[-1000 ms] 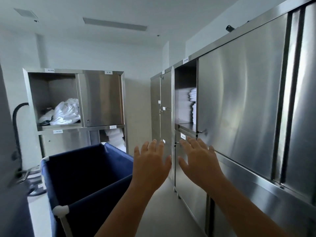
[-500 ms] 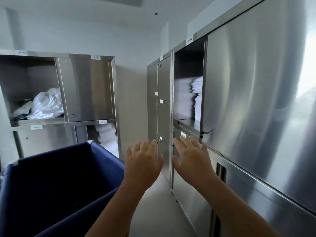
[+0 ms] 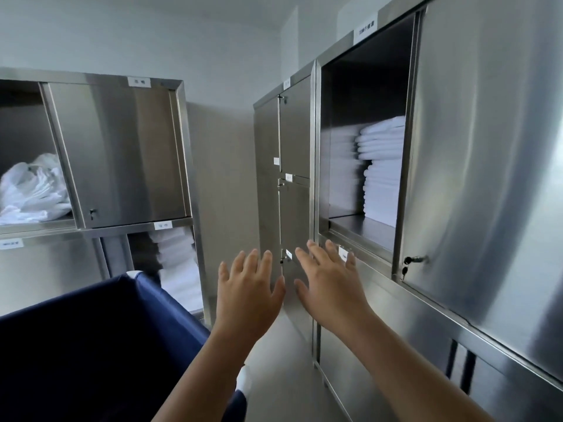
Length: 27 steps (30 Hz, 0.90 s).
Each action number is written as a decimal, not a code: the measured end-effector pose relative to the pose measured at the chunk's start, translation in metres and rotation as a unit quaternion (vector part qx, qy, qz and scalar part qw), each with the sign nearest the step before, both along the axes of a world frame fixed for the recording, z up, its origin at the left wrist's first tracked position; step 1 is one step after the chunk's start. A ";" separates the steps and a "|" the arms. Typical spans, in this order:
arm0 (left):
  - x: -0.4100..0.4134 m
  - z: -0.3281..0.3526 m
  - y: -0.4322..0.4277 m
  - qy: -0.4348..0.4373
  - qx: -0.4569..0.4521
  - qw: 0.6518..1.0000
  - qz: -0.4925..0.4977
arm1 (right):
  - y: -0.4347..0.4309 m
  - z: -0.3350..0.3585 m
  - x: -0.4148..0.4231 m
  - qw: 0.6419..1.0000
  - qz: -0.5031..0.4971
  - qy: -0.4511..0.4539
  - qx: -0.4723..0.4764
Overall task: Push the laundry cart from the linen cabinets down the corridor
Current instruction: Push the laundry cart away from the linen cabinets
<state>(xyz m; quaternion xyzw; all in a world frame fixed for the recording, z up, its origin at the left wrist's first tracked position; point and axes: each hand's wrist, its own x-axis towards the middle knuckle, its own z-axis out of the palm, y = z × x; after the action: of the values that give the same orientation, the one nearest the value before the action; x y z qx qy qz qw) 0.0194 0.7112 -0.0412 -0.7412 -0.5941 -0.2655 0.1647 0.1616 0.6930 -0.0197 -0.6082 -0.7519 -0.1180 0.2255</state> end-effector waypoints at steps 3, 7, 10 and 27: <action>0.003 -0.007 0.047 0.009 -0.008 1.000 0.009 | 0.048 -0.007 0.006 1.000 -0.012 0.002 -0.002; 0.017 -0.016 0.113 0.002 -0.014 1.000 0.022 | 0.118 -0.018 0.019 1.000 -0.004 0.001 -0.007; 0.034 -0.021 0.165 0.003 -0.013 0.999 0.037 | 0.175 -0.024 0.034 1.000 0.012 -0.001 -0.004; 0.023 -0.043 0.411 -0.040 -0.028 0.985 0.168 | 0.463 -0.054 0.013 0.988 0.138 -0.053 -0.037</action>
<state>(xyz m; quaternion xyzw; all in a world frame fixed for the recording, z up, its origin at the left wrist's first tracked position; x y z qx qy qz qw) 0.0419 1.1222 -0.0846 -0.6240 -0.7236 -0.2465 0.1622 0.1749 1.1560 -0.0742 -0.4996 -0.8432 -0.0903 0.1769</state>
